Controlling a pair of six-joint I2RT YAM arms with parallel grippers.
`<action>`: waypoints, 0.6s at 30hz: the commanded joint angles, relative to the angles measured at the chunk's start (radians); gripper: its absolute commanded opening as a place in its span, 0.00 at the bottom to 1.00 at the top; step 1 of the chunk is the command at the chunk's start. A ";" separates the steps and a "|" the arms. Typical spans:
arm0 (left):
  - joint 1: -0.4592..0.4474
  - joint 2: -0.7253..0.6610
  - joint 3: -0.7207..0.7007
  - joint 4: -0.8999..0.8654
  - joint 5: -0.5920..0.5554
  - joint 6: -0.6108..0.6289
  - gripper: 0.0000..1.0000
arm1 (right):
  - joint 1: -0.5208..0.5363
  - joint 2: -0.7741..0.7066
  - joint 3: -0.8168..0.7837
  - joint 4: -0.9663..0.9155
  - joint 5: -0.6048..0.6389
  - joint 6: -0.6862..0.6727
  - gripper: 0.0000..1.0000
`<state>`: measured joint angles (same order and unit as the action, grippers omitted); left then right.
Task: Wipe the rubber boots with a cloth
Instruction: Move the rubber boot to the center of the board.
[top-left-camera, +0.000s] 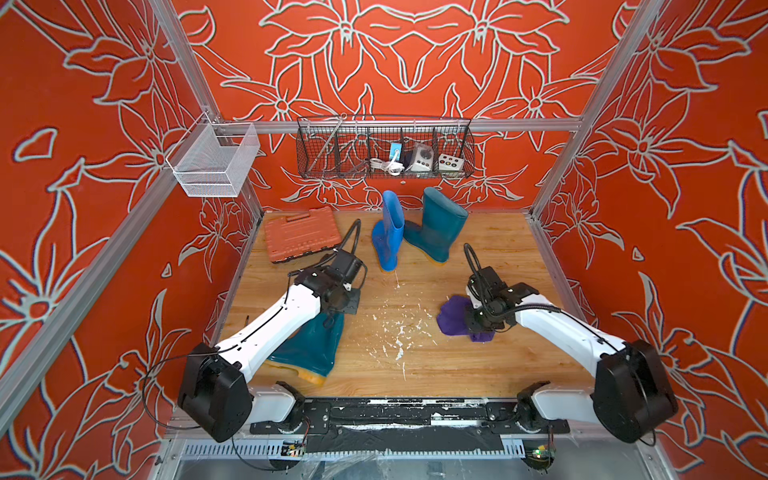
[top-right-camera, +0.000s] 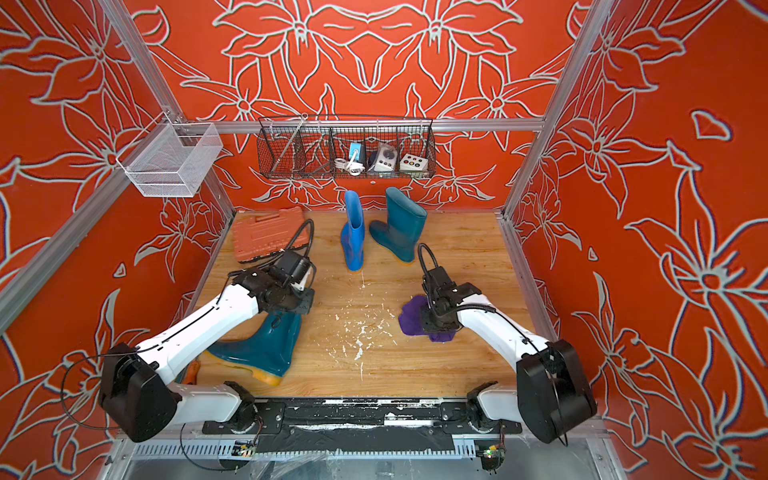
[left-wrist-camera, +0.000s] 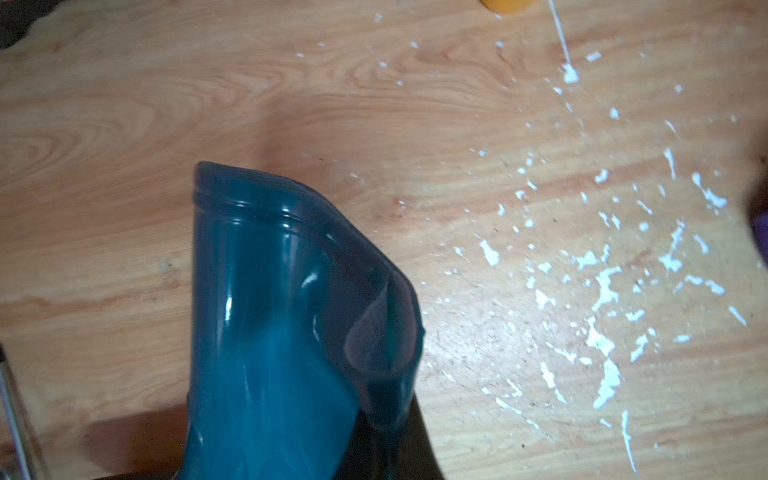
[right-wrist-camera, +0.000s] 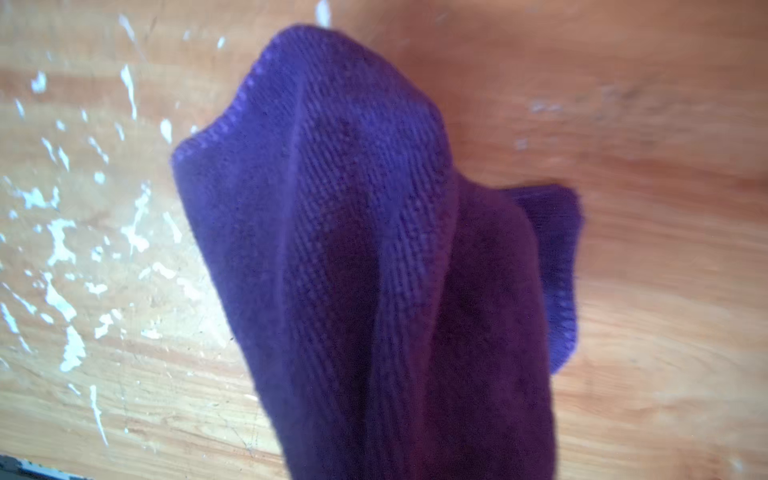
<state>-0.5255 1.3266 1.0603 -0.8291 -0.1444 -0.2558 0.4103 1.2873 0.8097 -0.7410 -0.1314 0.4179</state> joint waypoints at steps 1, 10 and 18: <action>-0.112 -0.001 0.007 0.069 -0.020 0.026 0.00 | -0.051 -0.052 -0.007 -0.046 -0.013 -0.021 0.00; -0.518 0.066 0.022 0.087 -0.213 0.148 0.38 | -0.122 -0.110 0.019 -0.073 -0.027 -0.030 0.00; -0.504 -0.066 0.055 0.038 -0.342 0.026 0.81 | -0.119 -0.111 0.051 -0.089 -0.061 -0.039 0.00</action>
<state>-1.0580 1.3415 1.0943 -0.7574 -0.4007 -0.1772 0.2905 1.1843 0.8268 -0.8040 -0.1688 0.3935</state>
